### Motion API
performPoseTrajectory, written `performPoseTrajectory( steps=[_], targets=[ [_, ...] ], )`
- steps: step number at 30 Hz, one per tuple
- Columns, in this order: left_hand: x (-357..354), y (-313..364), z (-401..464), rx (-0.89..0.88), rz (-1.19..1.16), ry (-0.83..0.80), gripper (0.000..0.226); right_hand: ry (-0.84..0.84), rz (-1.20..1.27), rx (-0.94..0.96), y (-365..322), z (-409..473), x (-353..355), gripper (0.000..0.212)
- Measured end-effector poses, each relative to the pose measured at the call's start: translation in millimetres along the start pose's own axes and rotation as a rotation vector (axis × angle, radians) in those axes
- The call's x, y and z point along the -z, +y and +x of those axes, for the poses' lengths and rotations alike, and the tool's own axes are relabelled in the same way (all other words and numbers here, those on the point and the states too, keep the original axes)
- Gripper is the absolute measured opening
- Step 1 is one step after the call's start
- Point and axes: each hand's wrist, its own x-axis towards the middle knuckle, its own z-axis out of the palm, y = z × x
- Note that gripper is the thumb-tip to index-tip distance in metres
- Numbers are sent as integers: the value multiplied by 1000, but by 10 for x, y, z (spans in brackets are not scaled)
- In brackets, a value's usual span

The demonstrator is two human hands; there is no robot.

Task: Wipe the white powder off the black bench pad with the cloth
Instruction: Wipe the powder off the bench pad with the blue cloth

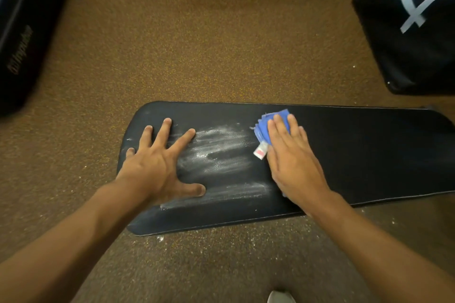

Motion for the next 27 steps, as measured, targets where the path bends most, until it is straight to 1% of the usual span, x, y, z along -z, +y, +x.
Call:
performPoseTrajectory(
  steps=[1, 2, 5, 7, 8, 10, 12, 14, 15, 16, 18, 19, 21, 23, 24, 27],
  targets=[
    [1, -3, 4, -2, 5, -3, 128, 16, 18, -20, -125, 19, -21, 58],
    [-4, -8, 9, -2, 5, -4, 128, 14, 23, 2, -239, -20, -45, 56],
    [-23, -25, 27, -11, -1, 11, 128, -54, -37, 231, -388, -416, -72, 54],
    [-31, -30, 27, -14, -6, 15, 128, -91, -85, 354, -234, -639, -36, 55],
    [-33, -28, 25, -15, -5, 15, 128, -98, -107, 379, -108, -671, -14, 55],
    [-36, -22, 28, -18, 4, 9, 128, -84, -125, 313, 78, -580, 24, 56],
    [-33, -15, 34, -15, 7, -1, 128, -36, -77, 128, 64, -336, 18, 56],
    [-37, -11, 40, -15, 4, 0, 128, 6, 15, -47, -205, -138, -34, 57],
    [-41, -13, 39, -14, 2, 2, 128, 15, 38, -59, -375, -122, -69, 57],
    [-45, -17, 40, -12, 2, 7, 128, 18, 26, -5, -533, -176, -111, 57],
    [-40, -18, 38, -10, 10, 11, 128, -32, -55, 203, -701, -448, -157, 56],
    [-34, -18, 34, -10, 15, 7, 128, -56, -65, 282, -680, -599, -154, 56],
    [-21, -11, 32, -13, 17, -1, 128, -70, -63, 358, -464, -767, -115, 55],
    [-17, -12, 30, -14, 15, -5, 128, -62, -98, 345, -238, -726, -83, 55],
    [-19, -14, 31, -15, 13, -4, 128, -50, -112, 303, -188, -629, -64, 55],
    [-24, -11, 22, -17, 3, 4, 128, 2, -35, 63, -411, -293, -89, 55]
  ],
)
